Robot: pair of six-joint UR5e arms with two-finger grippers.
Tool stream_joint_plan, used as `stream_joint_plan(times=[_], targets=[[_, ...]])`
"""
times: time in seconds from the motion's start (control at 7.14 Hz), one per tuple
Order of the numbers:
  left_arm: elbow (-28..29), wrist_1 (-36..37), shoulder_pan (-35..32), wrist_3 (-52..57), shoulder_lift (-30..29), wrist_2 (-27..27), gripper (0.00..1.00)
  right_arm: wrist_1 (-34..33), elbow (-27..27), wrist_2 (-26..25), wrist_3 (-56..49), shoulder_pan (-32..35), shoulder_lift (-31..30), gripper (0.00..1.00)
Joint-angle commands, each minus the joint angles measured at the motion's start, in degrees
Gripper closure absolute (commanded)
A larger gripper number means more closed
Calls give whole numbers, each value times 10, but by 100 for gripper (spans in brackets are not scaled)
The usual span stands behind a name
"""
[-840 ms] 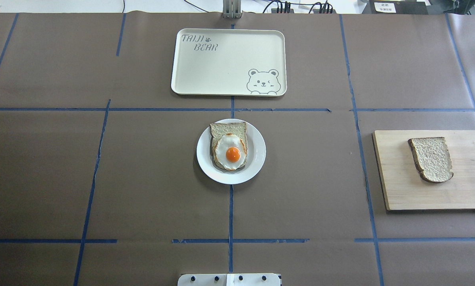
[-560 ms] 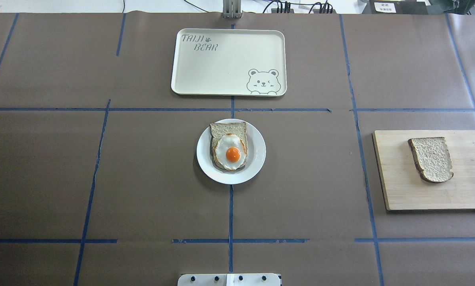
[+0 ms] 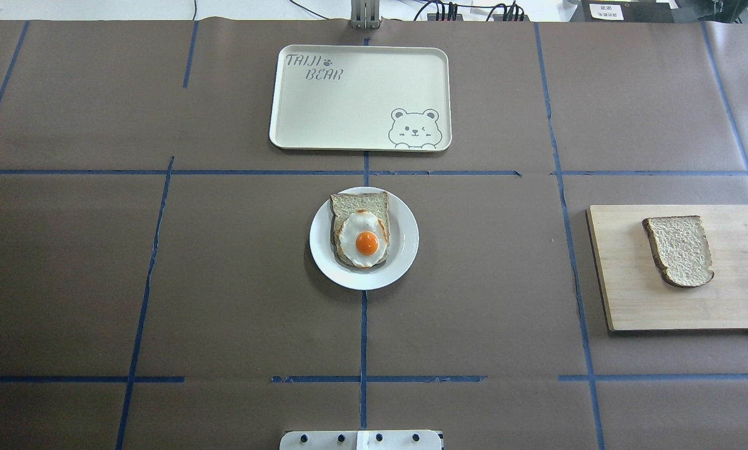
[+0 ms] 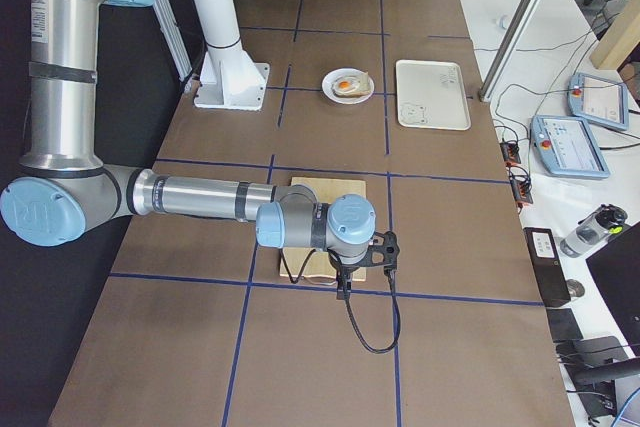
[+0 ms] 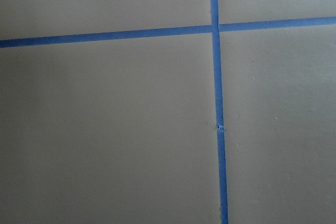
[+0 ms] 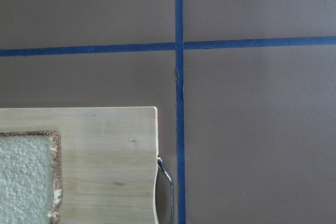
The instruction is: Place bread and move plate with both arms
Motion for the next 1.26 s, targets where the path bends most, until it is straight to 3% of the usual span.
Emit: stream_joint_plan(times=[0.0,0.56,0.84,0.98,1.12], targets=[[-2,0,0,-2,0,0,0,0,5,3,1,0,3,0],[-7,0,0,-1,0,0,0,-4,7,0,0,-11,65,0],[-8,-5,0,-2,0,0,0,0,-2,10,24,-12,45,0],[-9,-5,0,-2,0,0,0,37,14,13,80,-14,20,0],[-12,-5,-1,-3,0,-1,0,138,16,14,167,-31,-7,0]])
